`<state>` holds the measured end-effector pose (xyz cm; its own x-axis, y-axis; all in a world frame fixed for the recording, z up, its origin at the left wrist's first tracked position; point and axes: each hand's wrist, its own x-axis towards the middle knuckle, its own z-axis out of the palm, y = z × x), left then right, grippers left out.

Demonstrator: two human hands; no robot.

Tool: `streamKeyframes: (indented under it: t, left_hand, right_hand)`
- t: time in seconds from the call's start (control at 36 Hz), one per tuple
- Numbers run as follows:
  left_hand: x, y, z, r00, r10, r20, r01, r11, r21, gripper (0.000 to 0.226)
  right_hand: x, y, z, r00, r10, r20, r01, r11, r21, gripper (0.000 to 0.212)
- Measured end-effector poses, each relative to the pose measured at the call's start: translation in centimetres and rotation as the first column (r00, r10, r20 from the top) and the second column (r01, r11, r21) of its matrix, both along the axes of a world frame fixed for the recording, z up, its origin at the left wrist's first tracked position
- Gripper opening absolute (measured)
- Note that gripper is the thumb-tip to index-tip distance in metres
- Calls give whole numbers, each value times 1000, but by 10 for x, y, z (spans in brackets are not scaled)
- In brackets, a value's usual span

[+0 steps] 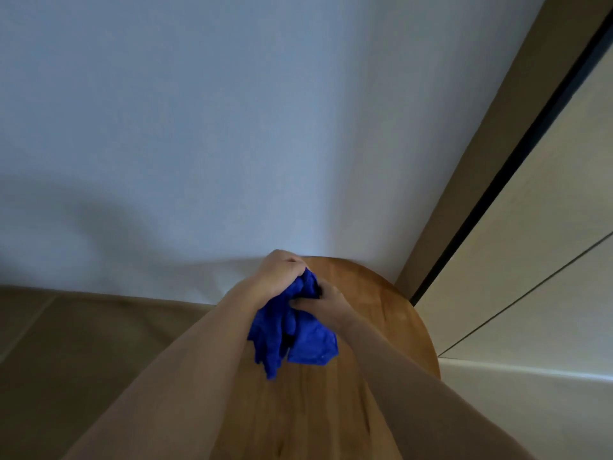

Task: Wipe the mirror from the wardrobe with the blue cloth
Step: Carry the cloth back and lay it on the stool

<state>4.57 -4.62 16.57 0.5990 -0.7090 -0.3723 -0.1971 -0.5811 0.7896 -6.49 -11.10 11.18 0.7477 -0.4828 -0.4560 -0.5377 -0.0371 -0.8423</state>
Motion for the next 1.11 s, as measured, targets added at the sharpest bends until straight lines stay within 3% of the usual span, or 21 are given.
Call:
streamKeyframes:
  t: [0.08, 0.14, 0.22, 0.36, 0.44, 0.5, 0.58, 0.72, 0.81, 0.86, 1.0, 1.11]
  left_hand:
    - [5, 7, 10, 999, 1, 43, -1, 1000, 6, 23]
    - [8, 10, 17, 998, 32, 60, -33, 999, 3, 18]
    - [13, 11, 24, 996, 77, 51, -75, 996, -38, 30]
    - [16, 11, 21, 992, 69, 109, -62, 996, -69, 24]
    - [21, 17, 13, 960, 13, 278, -17, 1000, 14, 23]
    - [26, 22, 5, 932, -23, 362, -11, 996, 92, 24]
    - [31, 26, -5, 918, -12, 397, -37, 993, 115, 27]
    - [34, 31, -15, 929, 31, 369, -69, 993, 91, 35]
    - [32, 30, -17, 938, 12, 347, -44, 995, 86, 33]
    - [29, 29, -18, 938, -11, 346, -20, 996, 87, 32]
    - [20, 22, -25, 940, -70, 334, 43, 995, 87, 35]
    - [17, 20, -39, 948, 30, 316, -41, 999, 29, 16]
  right_hand:
    - [0, 0, 5, 999, -23, -39, 18, 990, -143, 11]
    - [-3, -3, 8, 995, -8, -104, -19, 967, -255, 16]
    - [-6, -6, 8, 986, -14, -168, -53, 921, -386, 17]
    - [-2, -6, 6, 982, -190, -18, 181, 956, -233, 23]
    - [-10, -10, 7, 930, -355, 94, 366, 913, -177, 19]
    - [-13, -14, 10, 926, -362, 102, 374, 915, -153, 17]
    - [-11, -18, 16, 958, -282, 45, 285, 952, -107, 18]
    - [-12, -15, 17, 998, -53, -24, 47, 975, -217, 30]
    - [-22, -16, 11, 974, 88, -207, -182, 850, -495, 17]
    - [-28, -18, 6, 946, 111, -305, -281, 750, -599, 37]
    - [-38, -21, 0, 876, 132, -465, -400, 737, -545, 49]
    - [-38, -24, -2, 892, 104, -440, -337, 802, -493, 43]
